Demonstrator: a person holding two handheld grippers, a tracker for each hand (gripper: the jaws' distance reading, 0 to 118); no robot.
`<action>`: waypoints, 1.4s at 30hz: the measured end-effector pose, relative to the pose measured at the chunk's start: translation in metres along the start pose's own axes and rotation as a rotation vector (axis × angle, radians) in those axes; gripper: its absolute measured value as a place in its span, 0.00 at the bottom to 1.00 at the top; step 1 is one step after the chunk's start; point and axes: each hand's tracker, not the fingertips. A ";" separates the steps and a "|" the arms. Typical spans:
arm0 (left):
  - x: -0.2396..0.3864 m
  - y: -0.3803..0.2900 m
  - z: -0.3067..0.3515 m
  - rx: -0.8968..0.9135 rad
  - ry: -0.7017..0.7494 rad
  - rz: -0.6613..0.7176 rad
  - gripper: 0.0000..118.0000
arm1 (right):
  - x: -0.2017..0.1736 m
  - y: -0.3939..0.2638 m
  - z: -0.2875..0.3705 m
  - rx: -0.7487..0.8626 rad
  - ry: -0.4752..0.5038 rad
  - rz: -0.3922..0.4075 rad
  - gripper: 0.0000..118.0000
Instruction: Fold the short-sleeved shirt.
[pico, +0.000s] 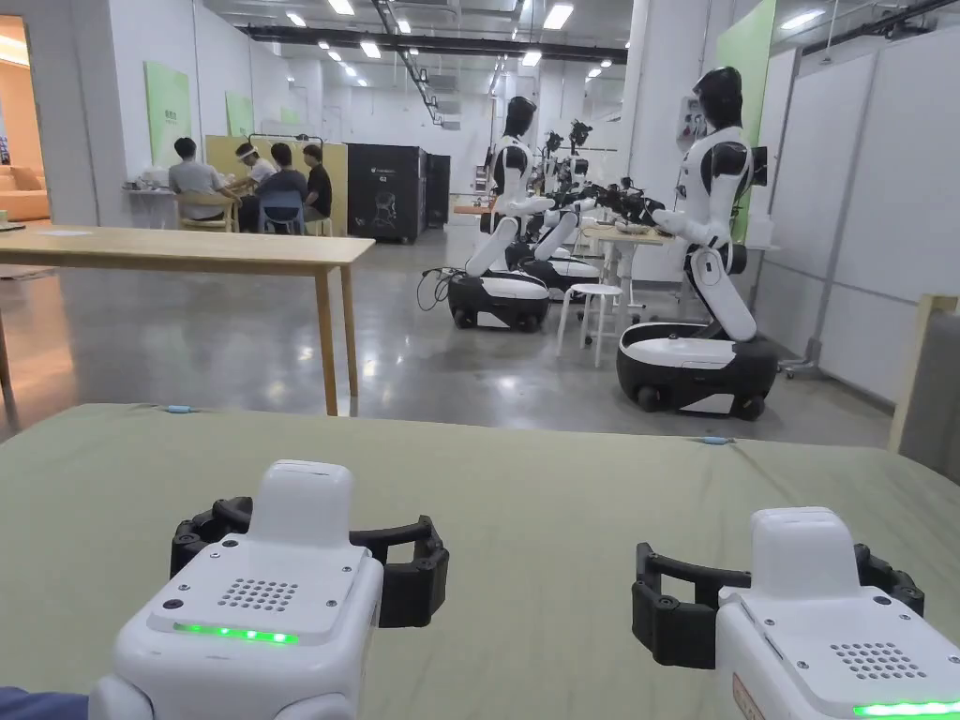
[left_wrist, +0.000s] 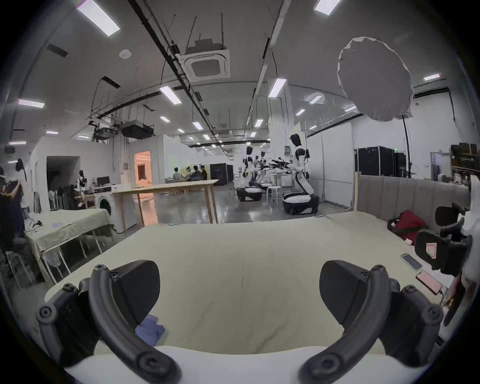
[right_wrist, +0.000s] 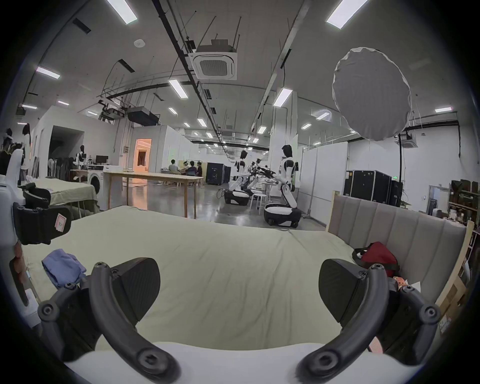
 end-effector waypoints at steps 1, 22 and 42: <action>0.000 0.000 0.000 -0.001 0.007 -0.003 1.00 | 0.001 0.000 0.000 0.001 0.000 -0.003 1.00; 0.004 0.002 0.003 -0.042 0.005 -0.028 1.00 | 0.004 0.001 0.000 -0.011 -0.004 -0.004 1.00; 0.011 0.009 0.010 -0.007 0.007 -0.040 1.00 | 0.004 0.005 0.003 -0.010 0.012 -0.031 1.00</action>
